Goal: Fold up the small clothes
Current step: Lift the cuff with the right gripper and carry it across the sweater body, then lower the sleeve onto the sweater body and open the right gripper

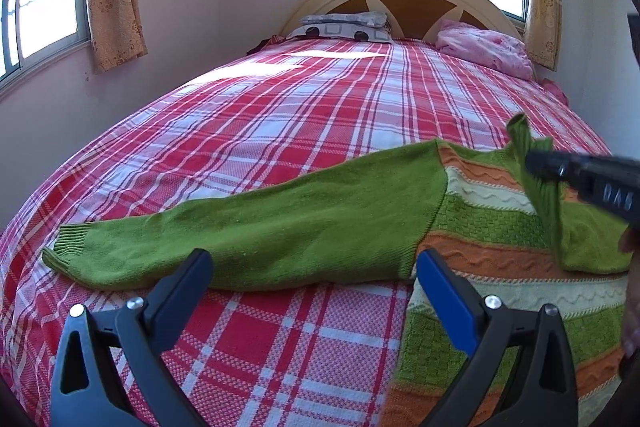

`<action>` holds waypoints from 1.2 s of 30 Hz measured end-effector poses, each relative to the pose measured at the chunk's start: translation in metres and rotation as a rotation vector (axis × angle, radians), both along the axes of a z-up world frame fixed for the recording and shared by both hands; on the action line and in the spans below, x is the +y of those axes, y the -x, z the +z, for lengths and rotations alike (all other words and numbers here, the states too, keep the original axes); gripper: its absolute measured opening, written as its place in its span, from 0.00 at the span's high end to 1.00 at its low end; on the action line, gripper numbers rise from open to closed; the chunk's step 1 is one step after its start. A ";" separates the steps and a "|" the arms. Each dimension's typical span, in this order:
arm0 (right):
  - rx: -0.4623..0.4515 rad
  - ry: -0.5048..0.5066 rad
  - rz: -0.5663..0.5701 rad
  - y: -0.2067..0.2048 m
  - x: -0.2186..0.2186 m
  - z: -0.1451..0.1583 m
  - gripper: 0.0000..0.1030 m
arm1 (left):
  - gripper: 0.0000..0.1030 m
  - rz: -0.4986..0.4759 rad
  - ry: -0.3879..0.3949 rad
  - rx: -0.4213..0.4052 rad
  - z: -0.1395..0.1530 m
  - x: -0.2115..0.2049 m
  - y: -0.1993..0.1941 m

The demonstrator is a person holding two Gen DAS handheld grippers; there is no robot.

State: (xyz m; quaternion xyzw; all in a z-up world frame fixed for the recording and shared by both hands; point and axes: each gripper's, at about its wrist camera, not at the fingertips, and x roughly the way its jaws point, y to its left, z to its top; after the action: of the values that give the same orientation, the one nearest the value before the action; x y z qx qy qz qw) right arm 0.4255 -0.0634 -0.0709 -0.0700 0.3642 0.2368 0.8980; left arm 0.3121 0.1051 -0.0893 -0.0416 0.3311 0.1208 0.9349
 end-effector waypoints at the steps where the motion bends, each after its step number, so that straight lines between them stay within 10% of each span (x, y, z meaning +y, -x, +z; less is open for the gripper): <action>1: 0.030 -0.009 0.023 0.002 -0.001 -0.008 0.89 | 0.00 -0.003 0.010 0.007 0.000 0.001 -0.001; 5: 0.093 -0.027 0.059 0.021 -0.023 -0.015 0.31 | 0.00 -0.042 0.051 0.034 -0.001 0.000 -0.003; 13: 0.096 0.015 -0.048 0.072 -0.107 -0.020 0.31 | 0.02 -0.185 0.072 0.024 0.013 -0.032 -0.013; 26: 0.056 0.086 -0.094 0.116 -0.134 -0.048 0.31 | 0.46 -0.273 0.162 0.203 -0.033 -0.078 -0.084; 29: 0.066 0.074 -0.098 0.114 -0.135 -0.051 0.29 | 0.93 -0.267 0.157 0.176 -0.028 -0.079 -0.080; 36: 0.067 0.067 -0.104 0.113 -0.136 -0.052 0.27 | 0.97 -0.296 0.217 0.116 -0.007 -0.066 -0.055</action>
State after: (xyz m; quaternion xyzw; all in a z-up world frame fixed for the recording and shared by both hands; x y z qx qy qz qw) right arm 0.3127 -0.1998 -0.1233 -0.0731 0.4051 0.1797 0.8934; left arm 0.3676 0.0395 -0.0959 -0.0859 0.3982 -0.0520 0.9118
